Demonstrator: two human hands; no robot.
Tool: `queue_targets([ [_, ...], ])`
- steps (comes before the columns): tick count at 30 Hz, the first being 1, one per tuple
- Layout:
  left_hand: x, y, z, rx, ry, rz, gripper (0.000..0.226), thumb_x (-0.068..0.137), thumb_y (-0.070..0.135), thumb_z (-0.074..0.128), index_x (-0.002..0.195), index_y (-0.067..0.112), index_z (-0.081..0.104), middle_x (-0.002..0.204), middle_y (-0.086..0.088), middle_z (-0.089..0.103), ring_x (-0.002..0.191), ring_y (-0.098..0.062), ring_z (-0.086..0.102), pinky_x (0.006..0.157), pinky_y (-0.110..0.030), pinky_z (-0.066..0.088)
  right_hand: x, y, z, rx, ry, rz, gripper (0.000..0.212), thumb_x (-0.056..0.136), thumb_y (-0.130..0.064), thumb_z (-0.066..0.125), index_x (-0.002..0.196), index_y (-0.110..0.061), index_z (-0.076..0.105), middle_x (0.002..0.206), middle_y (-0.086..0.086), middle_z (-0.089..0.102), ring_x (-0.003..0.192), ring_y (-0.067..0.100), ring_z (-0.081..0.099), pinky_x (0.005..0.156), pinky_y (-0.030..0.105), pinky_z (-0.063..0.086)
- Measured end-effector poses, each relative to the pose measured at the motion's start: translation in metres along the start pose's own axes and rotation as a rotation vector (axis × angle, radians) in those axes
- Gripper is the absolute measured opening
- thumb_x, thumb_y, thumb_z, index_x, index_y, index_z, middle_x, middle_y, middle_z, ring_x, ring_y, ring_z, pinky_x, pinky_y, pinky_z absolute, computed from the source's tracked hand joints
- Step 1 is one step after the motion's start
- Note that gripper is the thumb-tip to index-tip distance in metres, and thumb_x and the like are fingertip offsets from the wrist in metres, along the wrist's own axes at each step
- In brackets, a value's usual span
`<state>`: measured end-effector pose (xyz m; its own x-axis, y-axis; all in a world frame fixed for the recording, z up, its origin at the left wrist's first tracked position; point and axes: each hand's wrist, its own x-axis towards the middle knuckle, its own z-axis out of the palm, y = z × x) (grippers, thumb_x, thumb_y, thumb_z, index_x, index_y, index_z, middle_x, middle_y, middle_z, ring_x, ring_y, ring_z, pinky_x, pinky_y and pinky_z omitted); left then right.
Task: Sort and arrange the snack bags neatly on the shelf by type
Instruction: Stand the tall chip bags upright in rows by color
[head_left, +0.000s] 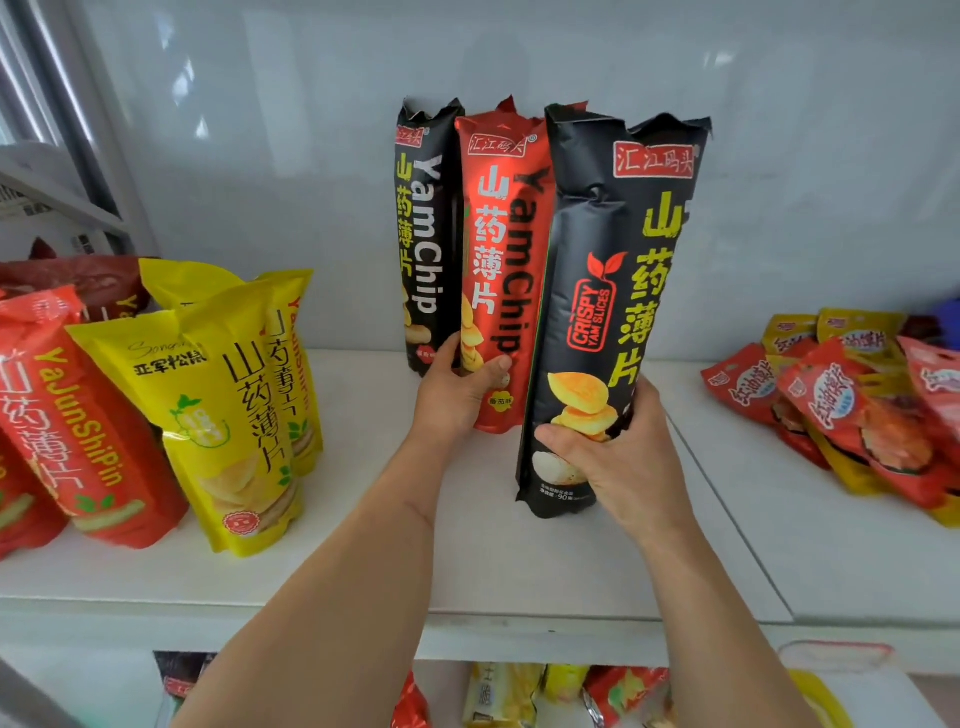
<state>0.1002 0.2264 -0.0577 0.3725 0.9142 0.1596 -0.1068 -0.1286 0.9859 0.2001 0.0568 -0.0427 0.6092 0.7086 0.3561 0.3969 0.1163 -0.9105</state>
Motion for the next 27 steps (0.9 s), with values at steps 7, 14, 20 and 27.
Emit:
queue_targets([
  [7, -0.005, 0.002, 0.003, 0.018, 0.017, -0.035, 0.062, 0.085, 0.032, 0.079, 0.14, 0.024, 0.052, 0.114, 0.011, 0.068, 0.1, -0.004, 0.066, 0.065, -0.01, 0.049, -0.001, 0.001, -0.006, -0.018, 0.014, 0.005, 0.066, 0.058, -0.034, 0.092, 0.106, -0.05, 0.049, 0.109, -0.017, 0.065, 0.092, -0.006, 0.064, 0.07, 0.019, 0.047],
  [14, -0.018, 0.01, -0.001, 0.049, -0.012, -0.065, 0.076, 0.089, 0.034, 0.074, 0.153, 0.018, 0.036, 0.127, 0.007, 0.061, 0.107, -0.008, 0.06, 0.076, -0.017, 0.047, -0.001, 0.004, 0.0, -0.111, 0.044, 0.016, 0.088, 0.044, -0.061, 0.084, 0.123, -0.043, 0.048, 0.119, -0.009, 0.062, 0.106, 0.011, 0.064, 0.086, 0.041, 0.057],
  [20, -0.058, 0.02, -0.029, 0.172, 0.142, 0.062, 0.045, 0.1, 0.045, 0.055, 0.138, 0.022, 0.055, 0.122, 0.013, 0.057, 0.113, -0.005, 0.053, 0.076, -0.009, 0.038, -0.008, 0.001, 0.024, -0.141, 0.079, 0.01, 0.087, 0.045, -0.062, 0.086, 0.122, -0.042, 0.05, 0.118, -0.012, 0.064, 0.109, 0.014, 0.063, 0.086, 0.046, 0.057],
  [27, -0.08, 0.022, -0.069, 0.08, 0.199, 0.091, 0.032, 0.101, 0.046, 0.051, 0.12, 0.025, 0.067, 0.117, 0.008, 0.07, 0.114, -0.012, 0.063, 0.105, -0.039, 0.048, -0.02, -0.002, 0.061, -0.089, -0.063, 0.056, 0.09, 0.047, -0.051, 0.092, 0.125, -0.044, 0.046, 0.122, -0.013, 0.064, 0.112, 0.013, 0.063, 0.088, 0.039, 0.057],
])
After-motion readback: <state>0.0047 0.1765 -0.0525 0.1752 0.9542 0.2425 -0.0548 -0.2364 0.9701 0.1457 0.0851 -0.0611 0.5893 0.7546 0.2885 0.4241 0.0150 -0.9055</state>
